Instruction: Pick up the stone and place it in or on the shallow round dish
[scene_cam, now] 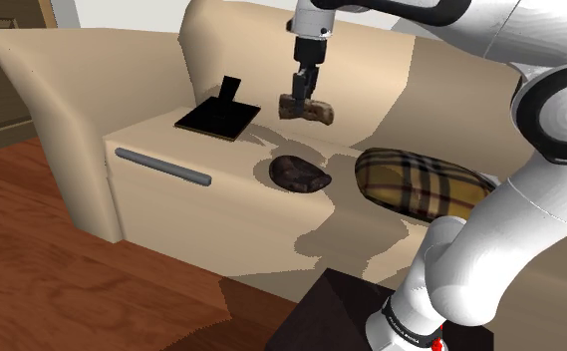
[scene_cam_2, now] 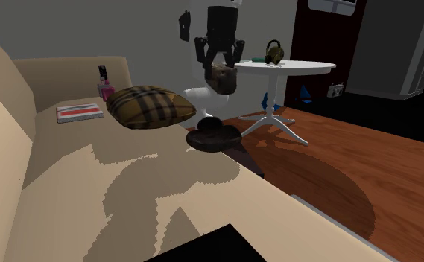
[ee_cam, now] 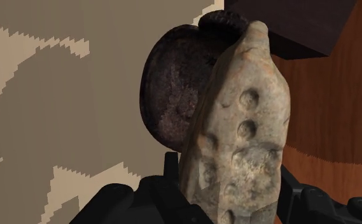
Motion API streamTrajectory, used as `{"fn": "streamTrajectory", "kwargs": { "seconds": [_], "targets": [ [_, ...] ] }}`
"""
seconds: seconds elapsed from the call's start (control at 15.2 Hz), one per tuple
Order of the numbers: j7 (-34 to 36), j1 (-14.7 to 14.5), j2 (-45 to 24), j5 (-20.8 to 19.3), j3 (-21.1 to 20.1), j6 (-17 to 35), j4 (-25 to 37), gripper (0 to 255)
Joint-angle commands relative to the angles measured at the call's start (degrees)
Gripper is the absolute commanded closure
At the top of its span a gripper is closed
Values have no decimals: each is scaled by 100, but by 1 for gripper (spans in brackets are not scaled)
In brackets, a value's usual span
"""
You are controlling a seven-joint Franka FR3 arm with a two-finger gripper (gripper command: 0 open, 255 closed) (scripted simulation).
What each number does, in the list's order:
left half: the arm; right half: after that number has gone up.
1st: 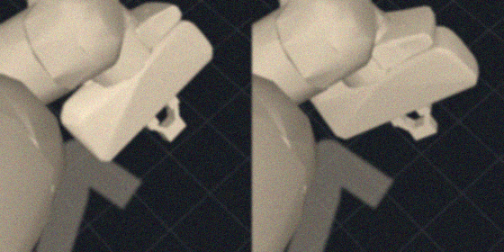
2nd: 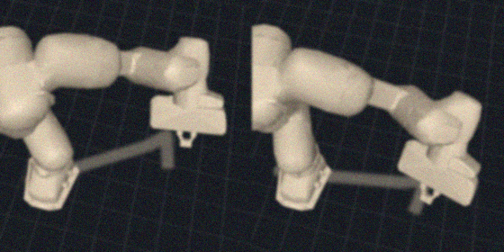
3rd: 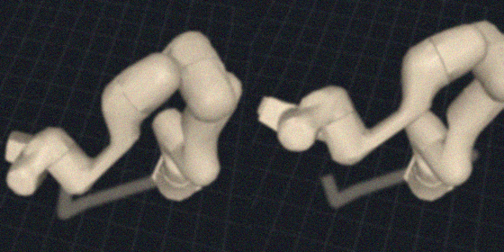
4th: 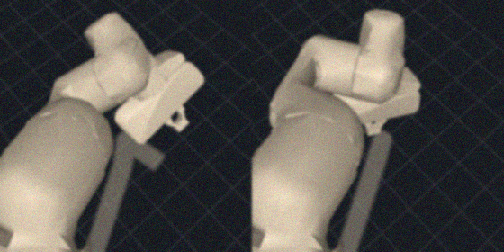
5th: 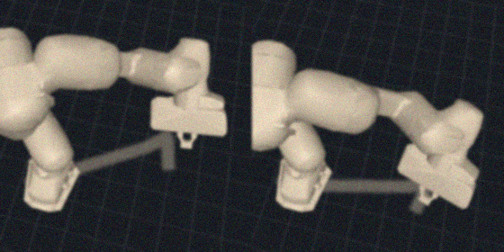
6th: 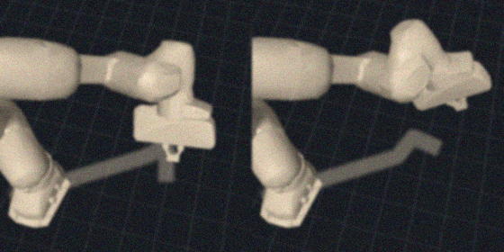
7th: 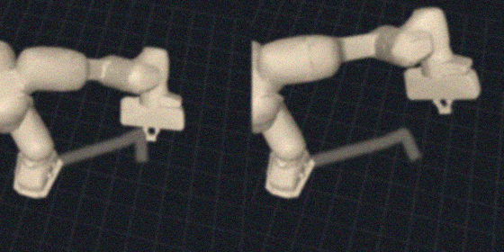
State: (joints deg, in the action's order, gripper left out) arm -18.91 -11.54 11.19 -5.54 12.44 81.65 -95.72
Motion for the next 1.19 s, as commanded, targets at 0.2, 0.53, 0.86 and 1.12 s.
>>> {"fn": "streamTrajectory", "kwargs": {
  "seconds": [0.2,0.53,0.86,1.12],
  "targets": [
    [39,7,154,-28,-1,407,-559,255],
    [74,13,249,-48,3,799,-1046,255],
    [92,17,288,-57,7,1019,-1304,255],
    [92,17,288,-57,7,1019,-1304,255]
  ]
}}
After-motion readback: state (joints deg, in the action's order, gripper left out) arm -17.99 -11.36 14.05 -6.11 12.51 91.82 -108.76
